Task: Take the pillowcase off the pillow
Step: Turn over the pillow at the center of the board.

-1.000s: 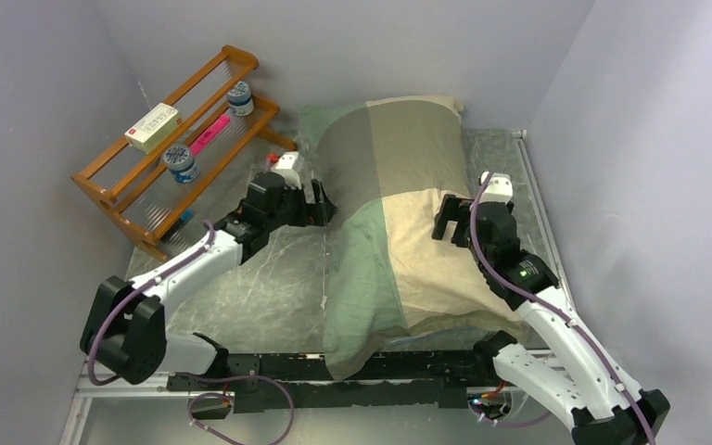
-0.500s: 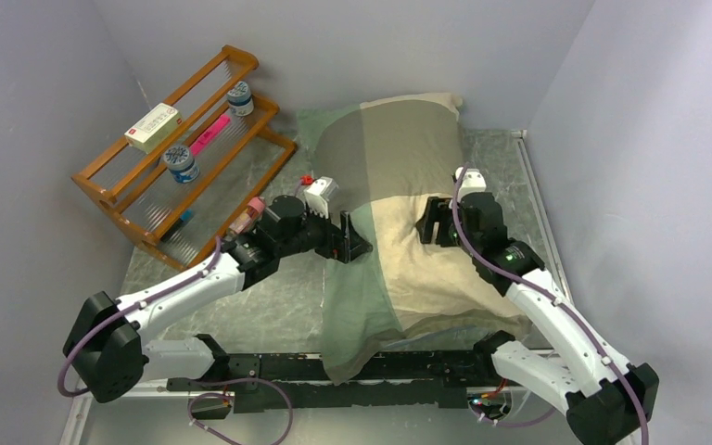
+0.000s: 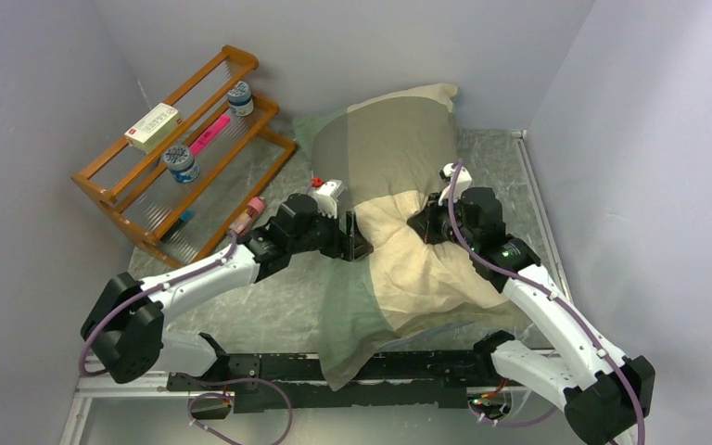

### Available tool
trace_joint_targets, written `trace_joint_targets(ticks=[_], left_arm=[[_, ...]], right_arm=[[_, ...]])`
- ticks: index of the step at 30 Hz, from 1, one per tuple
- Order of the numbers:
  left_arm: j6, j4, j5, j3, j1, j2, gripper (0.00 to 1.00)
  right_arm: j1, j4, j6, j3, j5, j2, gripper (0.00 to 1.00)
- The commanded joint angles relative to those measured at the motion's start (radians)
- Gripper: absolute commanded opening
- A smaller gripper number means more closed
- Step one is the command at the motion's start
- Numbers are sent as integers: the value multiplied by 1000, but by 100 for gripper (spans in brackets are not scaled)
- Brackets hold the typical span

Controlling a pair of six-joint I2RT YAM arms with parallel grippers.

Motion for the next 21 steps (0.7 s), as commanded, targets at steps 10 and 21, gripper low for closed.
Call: trace_joint_targets(ticks=[10,21], left_arm=[[162,-144,-49,269,80,67,16],[263,-246,-36,409,227,67,5]], right_arm=[[42,153,100,-19,-330,22,0],[43,294,220,5,-454,69,0]])
